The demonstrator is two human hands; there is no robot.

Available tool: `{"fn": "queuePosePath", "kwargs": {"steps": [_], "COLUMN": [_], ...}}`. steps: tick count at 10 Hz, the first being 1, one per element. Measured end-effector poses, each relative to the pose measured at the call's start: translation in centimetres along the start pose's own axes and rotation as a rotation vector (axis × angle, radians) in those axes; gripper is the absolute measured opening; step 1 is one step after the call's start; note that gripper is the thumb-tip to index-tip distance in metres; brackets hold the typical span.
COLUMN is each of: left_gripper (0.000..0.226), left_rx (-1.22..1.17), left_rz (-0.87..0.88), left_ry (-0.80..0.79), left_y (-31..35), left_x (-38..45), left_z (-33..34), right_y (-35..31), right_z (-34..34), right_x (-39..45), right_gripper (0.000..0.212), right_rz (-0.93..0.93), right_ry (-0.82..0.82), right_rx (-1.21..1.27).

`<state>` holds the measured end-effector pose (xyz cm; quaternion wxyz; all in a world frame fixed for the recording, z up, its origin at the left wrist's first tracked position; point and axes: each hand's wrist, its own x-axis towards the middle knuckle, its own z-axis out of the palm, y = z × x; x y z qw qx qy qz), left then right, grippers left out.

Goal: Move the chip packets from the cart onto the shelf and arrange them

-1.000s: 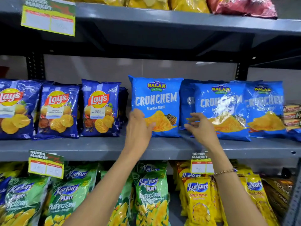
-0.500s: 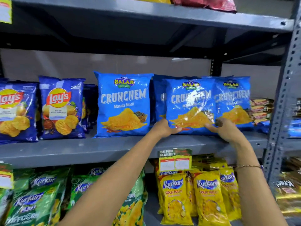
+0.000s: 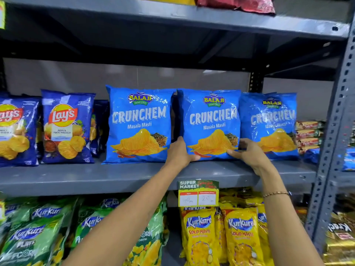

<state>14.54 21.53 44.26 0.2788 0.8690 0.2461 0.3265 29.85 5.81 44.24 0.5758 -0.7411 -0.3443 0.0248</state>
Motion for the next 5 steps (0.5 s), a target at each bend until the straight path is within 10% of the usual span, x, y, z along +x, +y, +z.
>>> {"fn": "queuePosePath", "kwargs": {"steps": [4,5], "left_gripper": [0.070,0.069], "left_rx": [0.084,0.135], "left_rz": [-0.065,-0.028], "left_ry": [-0.048,0.120], "left_y": [1.0,1.4], "left_x": [-1.6,-3.5], "left_z": [-0.1,-1.9], "right_y": [0.4,-0.4], "right_z": [-0.3,0.3], "right_x": [-0.4,-2.3], "right_gripper": [0.066,0.063], "right_rz": [0.009,-0.090], "right_ry": [0.006,0.240], "right_rx": [-0.101,-0.231]}}
